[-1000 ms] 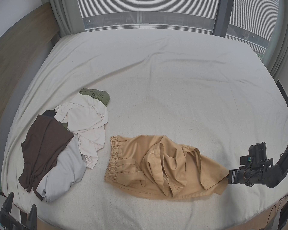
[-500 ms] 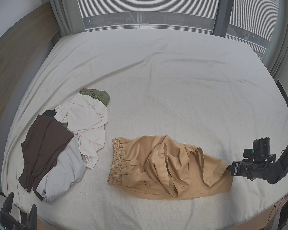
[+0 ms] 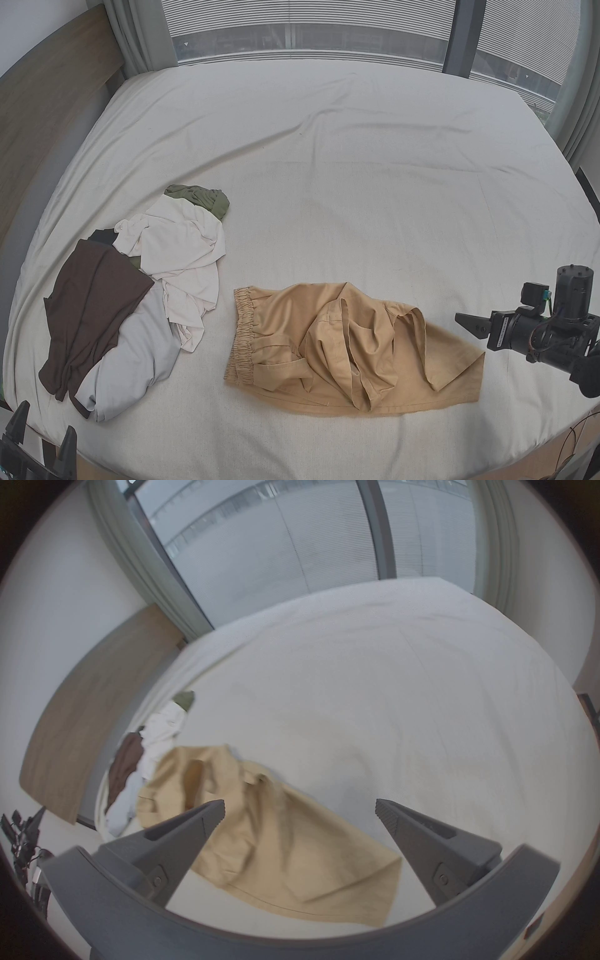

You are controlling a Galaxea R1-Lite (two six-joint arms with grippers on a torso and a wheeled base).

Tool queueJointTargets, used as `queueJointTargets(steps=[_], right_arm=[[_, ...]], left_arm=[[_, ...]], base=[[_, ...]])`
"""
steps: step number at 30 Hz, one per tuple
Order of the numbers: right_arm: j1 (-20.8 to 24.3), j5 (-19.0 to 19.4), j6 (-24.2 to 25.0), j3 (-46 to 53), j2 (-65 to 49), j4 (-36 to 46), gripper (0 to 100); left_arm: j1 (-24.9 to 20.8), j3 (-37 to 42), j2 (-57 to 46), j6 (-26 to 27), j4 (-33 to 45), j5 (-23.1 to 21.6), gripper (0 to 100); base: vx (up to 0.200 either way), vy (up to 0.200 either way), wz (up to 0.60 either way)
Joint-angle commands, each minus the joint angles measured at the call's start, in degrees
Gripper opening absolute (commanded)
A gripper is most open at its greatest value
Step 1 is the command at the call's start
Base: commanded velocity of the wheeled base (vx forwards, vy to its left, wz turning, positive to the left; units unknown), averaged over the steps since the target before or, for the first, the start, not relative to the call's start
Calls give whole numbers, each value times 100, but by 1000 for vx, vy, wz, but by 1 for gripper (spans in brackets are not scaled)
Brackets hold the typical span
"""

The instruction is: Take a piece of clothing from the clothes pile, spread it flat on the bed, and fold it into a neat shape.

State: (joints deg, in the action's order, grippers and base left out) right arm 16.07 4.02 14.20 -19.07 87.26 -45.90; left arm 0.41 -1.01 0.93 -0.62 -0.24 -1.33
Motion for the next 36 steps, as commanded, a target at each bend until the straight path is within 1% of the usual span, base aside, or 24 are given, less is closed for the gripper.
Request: queueJointTargets(steps=[1, 4, 6, 8, 10, 11, 13, 15, 16, 17, 19, 20, 21, 22, 23, 24, 25, 26, 27, 29, 32, 36], right_arm=[[828, 20, 144, -308, -798, 55, 100], [1338, 72, 285, -449, -790, 19, 100], [1636, 204, 311, -528, -798, 2, 100], [1795, 389, 311, -572, -798, 2, 100], [1865, 538, 320, -572, -798, -16, 100], [1865, 547, 320, -572, -798, -25, 100], [1926, 749, 311, -537, -781, -95, 100], [1944, 793, 320, -510, -754, -104, 100], [1953, 802, 338, -510, -746, -104, 100], [1970, 819, 346, -493, -737, -95, 100], [1997, 828, 373, -458, -693, -104, 100], [1997, 828, 382, -458, -675, -104, 100], [1997, 837, 425, -449, -552, -121, 100], [2006, 837, 434, -449, -508, -139, 100], [2006, 846, 461, -405, -420, -235, 100], [1997, 881, 461, -370, -359, -350, 100], [1988, 898, 461, -361, -315, -438, 100], [1979, 898, 461, -352, -306, -455, 100], [1979, 942, 522, -247, -192, -649, 100], [2006, 951, 584, -132, -139, -798, 100], [2014, 1022, 610, -89, -34, -939, 100], [2023, 1065, 619, -62, 125, -1070, 100]], left_arm=[[2, 101, -93, -8, -2, 1, 100], [2, 101, -93, -17, -2, 1, 100], [2, 101, -93, -26, -2, 1, 100], [2, 101, -93, -26, -2, 1, 100], [2, 101, -93, -26, -2, 10, 100], [2, 101, -93, -26, -2, 1, 100], [2, 101, -93, 9, -2, 19, 100], [2, 22, -93, 1, -195, 1, 100], [11, -286, -31, 1, -406, -34, 100], [29, -813, 118, 1, -547, -43, 100], [-15, -1630, 751, 1, -600, -87, 100], [-33, -1762, 874, 1, -600, -122, 100], [-191, -2008, 1191, -17, -564, -298, 100], [-305, -2070, 1296, -43, -556, -403, 100], [-534, -2114, 1700, -131, -564, -728, 100], [-657, -2149, 2017, -298, -600, -1027, 100], [-692, -2193, 2210, -448, -644, -1212, 100], [-692, -2202, 2254, -483, -652, -1247, 100], [-762, -2395, 2799, -957, -828, -1713, 100], [-797, -2553, 3309, -1300, -1074, -2100, 100], [-806, -2597, 4117, -1397, -1540, -2557, 100], [-815, -2562, 5163, -1397, -2401, -2882, 100]], base=[[0, 0, 0], [0, 0, 0], [0, 0, 0], [0, 0, 0], [0, 0, 0], [0, 0, 0], [0, 0, 0], [0, 0, 0], [0, 0, 0], [0, 0, 0], [0, 0, 0], [0, 0, 0], [0, 0, 0], [0, 0, 0], [0, 0, 0], [0, 0, 0], [0, 0, 0], [0, 0, 0], [0, 0, 0], [0, 0, 0], [0, 0, 0], [0, 0, 0]])
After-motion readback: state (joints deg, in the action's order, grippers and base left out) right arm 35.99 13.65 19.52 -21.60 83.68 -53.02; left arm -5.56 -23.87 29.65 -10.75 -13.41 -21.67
